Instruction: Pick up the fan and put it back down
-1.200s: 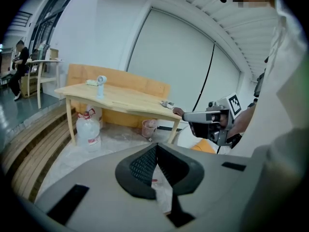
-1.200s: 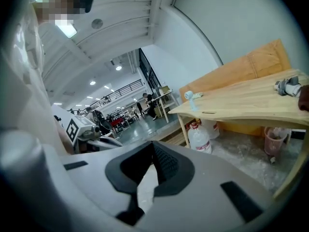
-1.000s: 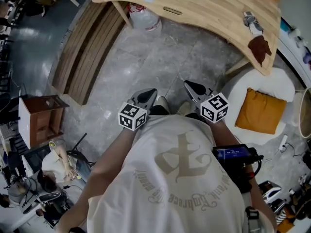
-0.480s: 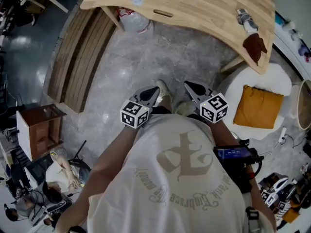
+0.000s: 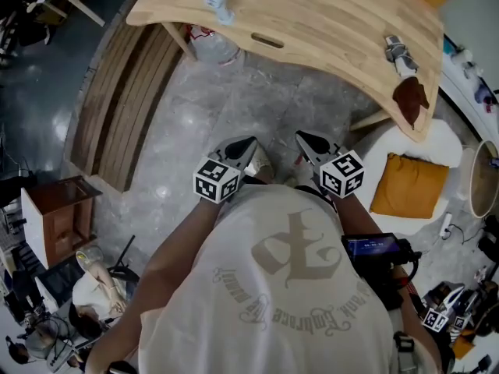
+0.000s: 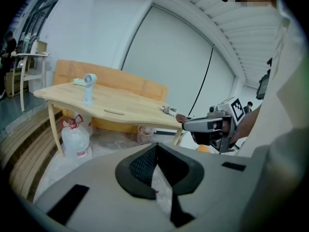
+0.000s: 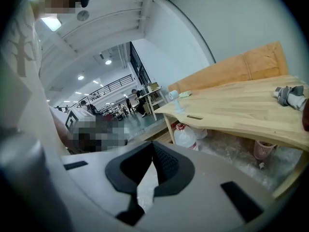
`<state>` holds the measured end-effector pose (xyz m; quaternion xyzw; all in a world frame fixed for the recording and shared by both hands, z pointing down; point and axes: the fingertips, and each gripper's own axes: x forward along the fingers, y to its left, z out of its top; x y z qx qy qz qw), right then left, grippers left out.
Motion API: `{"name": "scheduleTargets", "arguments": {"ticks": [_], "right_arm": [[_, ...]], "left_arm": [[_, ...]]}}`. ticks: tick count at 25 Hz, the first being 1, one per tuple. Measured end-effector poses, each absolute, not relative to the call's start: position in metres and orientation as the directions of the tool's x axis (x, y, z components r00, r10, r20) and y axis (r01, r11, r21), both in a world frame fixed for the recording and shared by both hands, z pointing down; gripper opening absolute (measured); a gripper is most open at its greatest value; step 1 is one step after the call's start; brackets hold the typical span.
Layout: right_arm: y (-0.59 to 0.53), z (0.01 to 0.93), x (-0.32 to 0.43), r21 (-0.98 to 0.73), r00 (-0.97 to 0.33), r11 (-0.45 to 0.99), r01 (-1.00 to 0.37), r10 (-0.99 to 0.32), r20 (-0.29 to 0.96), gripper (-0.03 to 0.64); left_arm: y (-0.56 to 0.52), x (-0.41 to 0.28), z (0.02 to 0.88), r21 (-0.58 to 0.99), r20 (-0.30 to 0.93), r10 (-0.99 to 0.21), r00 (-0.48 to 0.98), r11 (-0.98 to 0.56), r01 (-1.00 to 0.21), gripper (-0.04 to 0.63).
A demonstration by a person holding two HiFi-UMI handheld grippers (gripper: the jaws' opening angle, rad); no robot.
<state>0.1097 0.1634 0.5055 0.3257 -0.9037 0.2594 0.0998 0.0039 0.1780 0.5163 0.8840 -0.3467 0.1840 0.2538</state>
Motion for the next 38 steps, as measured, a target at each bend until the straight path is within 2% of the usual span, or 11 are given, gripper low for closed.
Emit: {"name": "scheduleTargets", "arguments": {"ticks": [8,15,27,38], "right_arm": [[0.096,0.499,0.089,-0.383,-0.752,0.648,-0.658,-0.541,0.376,0.014],[0.057,0.491,0.052,-0.357,-0.755,0.668,-0.652,-0.531,0.384,0.014],[0.004,0.497,0.012,-0.370,-0.792,0.708,-0.602,-0.473,0.385,0.014],[-0.074,0.508,-0.023,-0.379,-0.850,0.782,-0.494,-0.342,0.402,0.015]], "left_arm": [[0.110,-0.013,0.506,0.300,0.477,-0.508,0.717,-0.673,-0.677,0.011],[0.073,-0.059,0.501,0.300,0.468,-0.543,0.697,-0.645,-0.703,0.011],[0.055,-0.106,0.508,0.319,0.495,-0.604,0.625,-0.542,-0.777,0.011],[-0.010,-0.141,0.506,0.287,0.520,-0.685,0.510,-0.422,-0.860,0.011]]}}
